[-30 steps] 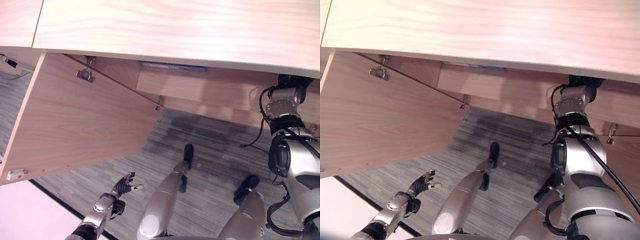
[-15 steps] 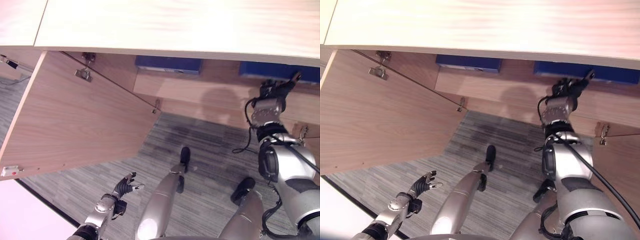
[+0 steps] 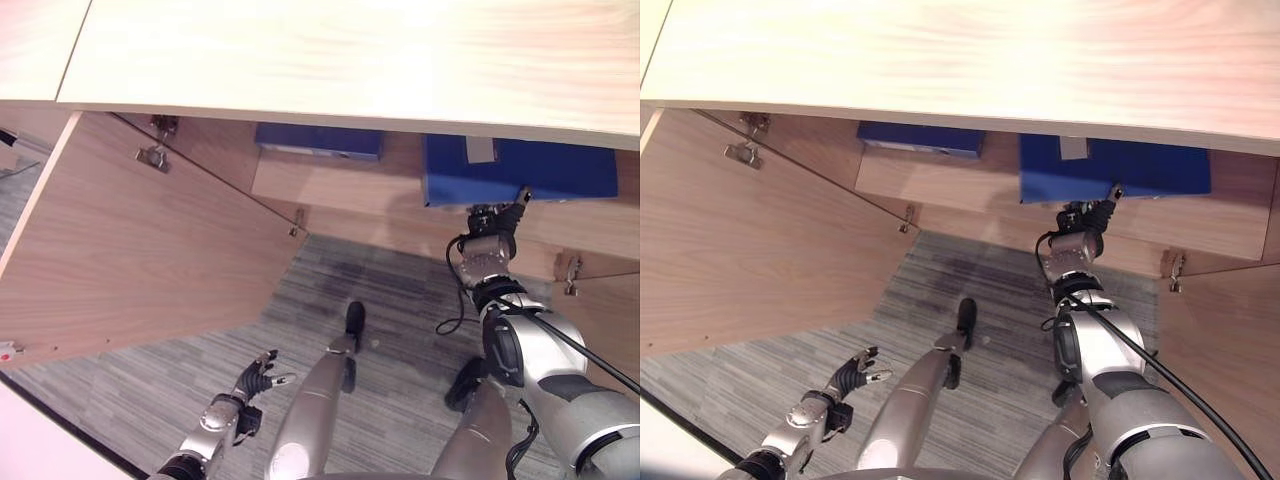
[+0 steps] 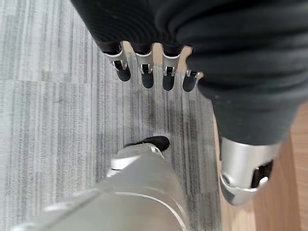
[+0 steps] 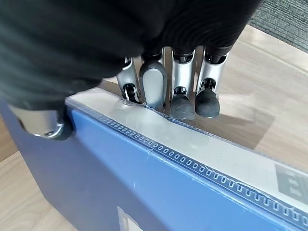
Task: Put the empty folder in the office cabinet
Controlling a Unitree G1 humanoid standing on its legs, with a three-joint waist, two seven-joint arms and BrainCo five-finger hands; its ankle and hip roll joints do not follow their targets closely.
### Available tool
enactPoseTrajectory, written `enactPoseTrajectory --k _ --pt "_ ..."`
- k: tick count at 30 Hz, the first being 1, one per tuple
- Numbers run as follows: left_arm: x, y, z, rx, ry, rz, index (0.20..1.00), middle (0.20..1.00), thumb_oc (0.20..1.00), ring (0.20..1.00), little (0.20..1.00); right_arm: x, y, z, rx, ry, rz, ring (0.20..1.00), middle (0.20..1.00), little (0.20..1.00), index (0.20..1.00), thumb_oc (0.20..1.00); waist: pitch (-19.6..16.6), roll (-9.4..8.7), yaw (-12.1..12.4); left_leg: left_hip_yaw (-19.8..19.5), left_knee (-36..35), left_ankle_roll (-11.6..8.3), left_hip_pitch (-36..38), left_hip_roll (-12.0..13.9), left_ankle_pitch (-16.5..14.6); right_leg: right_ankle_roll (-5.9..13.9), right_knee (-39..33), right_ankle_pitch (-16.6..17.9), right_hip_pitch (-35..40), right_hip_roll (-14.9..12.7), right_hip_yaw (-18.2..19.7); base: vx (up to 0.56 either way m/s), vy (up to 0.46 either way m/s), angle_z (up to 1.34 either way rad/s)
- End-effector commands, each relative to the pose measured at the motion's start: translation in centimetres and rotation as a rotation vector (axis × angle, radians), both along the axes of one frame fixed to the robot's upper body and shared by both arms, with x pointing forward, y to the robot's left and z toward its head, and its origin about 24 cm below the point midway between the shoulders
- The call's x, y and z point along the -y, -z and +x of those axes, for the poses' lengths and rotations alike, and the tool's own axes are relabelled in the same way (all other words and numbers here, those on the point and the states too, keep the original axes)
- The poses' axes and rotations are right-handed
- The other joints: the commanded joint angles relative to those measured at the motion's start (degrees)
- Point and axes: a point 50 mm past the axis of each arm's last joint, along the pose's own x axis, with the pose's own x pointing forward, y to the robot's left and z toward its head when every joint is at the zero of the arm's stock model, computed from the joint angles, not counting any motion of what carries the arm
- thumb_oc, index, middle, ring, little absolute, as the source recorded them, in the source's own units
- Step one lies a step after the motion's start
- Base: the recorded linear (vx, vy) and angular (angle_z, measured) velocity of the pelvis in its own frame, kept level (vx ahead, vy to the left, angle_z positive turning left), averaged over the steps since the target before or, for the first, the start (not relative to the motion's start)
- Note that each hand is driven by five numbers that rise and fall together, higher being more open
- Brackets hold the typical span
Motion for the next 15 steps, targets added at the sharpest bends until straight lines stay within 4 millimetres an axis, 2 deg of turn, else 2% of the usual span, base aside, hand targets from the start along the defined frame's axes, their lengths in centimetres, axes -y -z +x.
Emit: enactPoseTrajectory --k 1,2,3,4,5,6,7,8,9,10,11,12,14,15 --pt "-2.1 -0.5 0.3 0.023 -0.020 0.065 1.000 1.000 1.000 1.000 1.000 2.2 -0.9 -0.2 0.038 0.113 0.224 0.200 0.200 0.200 0.200 0.200 4.4 3.08 1.4 -0.8 3.9 -0.68 5.5 0.3 -13.5 5.29 -6.6 6.7 2.5 0.0 2.6 0.11 -0.023 0.03" --pt "-2.0 -0.5 0.4 0.024 -0.020 0.063 1.000 1.000 1.000 1.000 1.000 2.3 -1.0 -0.2 0.039 0.114 0.223 0.200 0.200 0.200 0.200 0.200 4.1 3.02 1.4 -1.3 4.0 -0.89 6.1 0.3 -15.0 5.97 -6.2 5.2 2.9 0.1 3.2 0.09 -0.020 0.03" --pt "-2.2 -0.5 0.3 0.023 -0.025 0.063 1.000 1.000 1.000 1.000 1.000 3.2 -2.6 0.0 0.084 0.131 0.201 0.200 0.200 0.200 0.200 0.200 4.0 2.99 1.6 -1.4 3.9 -0.87 6.0 0.3 -14.7 5.91 -6.3 5.5 2.9 0.1 3.2 0.09 -0.029 0.04" --pt "-2.8 -0.6 0.1 0.022 -0.033 0.073 1.000 1.000 1.000 1.000 1.000 4.6 -5.1 0.1 0.150 0.154 0.157 0.200 0.200 0.200 0.200 0.200 3.7 2.84 1.8 -1.5 3.7 -0.92 6.0 0.2 -14.6 5.93 -6.5 5.5 3.0 0.2 3.3 0.00 0.000 0.00" --pt "-2.7 -0.6 0.2 0.024 -0.032 0.070 1.000 1.000 1.000 1.000 1.000 4.6 -5.2 0.1 0.151 0.155 0.156 0.200 0.200 0.200 0.200 0.200 3.8 2.95 1.8 -1.5 3.6 -0.93 6.1 0.2 -14.6 5.93 -6.5 5.5 3.0 0.2 3.3 -0.08 0.006 0.02" --pt "-2.9 -0.6 0.1 0.021 -0.036 0.074 1.000 1.000 1.000 1.000 1.000 5.4 -6.5 0.1 0.184 0.171 0.140 0.200 0.200 0.200 0.200 0.200 4.0 3.06 2.0 -1.0 3.5 -0.78 5.7 0.3 -13.4 5.34 -6.7 6.7 2.6 -0.1 2.6 0.00 0.000 0.00" --pt "-3.3 -0.6 -0.1 0.014 -0.038 0.083 1.000 1.000 1.000 1.000 1.000 6.2 -8.6 0.1 0.235 0.185 0.114 0.200 0.200 0.200 0.200 0.200 3.2 2.90 2.2 -1.6 3.5 -0.99 6.2 0.3 -14.7 6.06 -6.3 5.3 3.0 0.1 3.3 0.01 0.008 0.03" --pt "-3.3 -0.7 0.0 0.017 -0.037 0.081 1.000 1.000 1.000 1.000 1.000 6.3 -8.8 0.1 0.238 0.185 0.113 0.200 0.200 0.200 0.200 0.200 3.4 3.02 2.2 -1.5 3.4 -0.95 6.1 0.3 -14.5 5.99 -6.5 5.6 2.9 0.1 3.3 0.02 0.000 0.08" --pt "-3.6 -0.6 -0.3 0.010 -0.035 0.088 1.000 1.000 1.000 1.000 1.000 6.7 -10.6 0.1 0.283 0.194 0.091 0.200 0.200 0.200 0.200 0.200 3.4 2.98 2.4 -1.1 3.3 -0.78 5.8 0.3 -13.2 5.46 -6.7 6.9 2.6 -0.1 2.7 0.01 -0.005 0.07" --pt "-3.8 -0.6 -0.4 0.006 -0.036 0.095 1.000 1.000 1.000 1.000 1.000 6.9 -11.6 0.1 0.305 0.199 0.082 0.200 0.200 0.200 0.200 0.200 2.8 2.79 2.5 -1.6 3.0 -0.98 6.6 0.2 -14.7 6.14 -6.5 5.4 3.2 0.2 3.4 0.02 -0.006 0.06" --pt "-3.7 -0.6 -0.3 0.008 -0.036 0.093 1.000 1.000 1.000 1.000 1.000 6.9 -11.7 0.1 0.307 0.199 0.081 0.200 0.200 0.200 0.200 0.200 2.9 2.89 2.5 -1.6 2.8 -0.95 6.7 0.3 -14.3 6.07 -6.8 5.7 3.2 0.2 3.4 0.00 0.000 0.00" --pt "-3.8 -0.6 -0.4 0.003 -0.034 0.095 1.000 1.000 1.000 1.000 1.000 7.1 -12.7 0.1 0.331 0.208 0.077 0.200 0.200 0.200 0.200 0.200 3.0 2.91 2.6 -1.0 2.7 -0.81 6.5 0.3 -13.2 5.49 -7.0 6.9 3.1 0.0 2.7 0.00 0.000 0.00" --pt "-3.9 -0.7 -0.3 0.006 -0.034 0.095 1.000 1.000 1.000 1.000 1.000 7.3 -13.4 0.0 0.347 0.215 0.077 0.200 0.200 0.200 0.200 0.200 2.6 2.86 2.5 -1.5 2.4 -1.00 7.2 0.2 -14.3 6.08 -7.1 5.7 3.7 0.3 3.4 0.05 -0.008 -0.01" --pt "-4.0 -0.7 -0.3 0.004 -0.040 0.097 1.000 1.000 1.000 1.000 1.000 7.3 -14.6 -0.1 0.371 0.218 0.057 0.200 0.200 0.200 0.200 0.200 2.5 2.82 2.4 -1.5 2.3 -0.94 7.6 0.2 -14.3 6.06 -7.2 5.8 4.1 0.5 3.4 -0.07 0.016 -0.02"
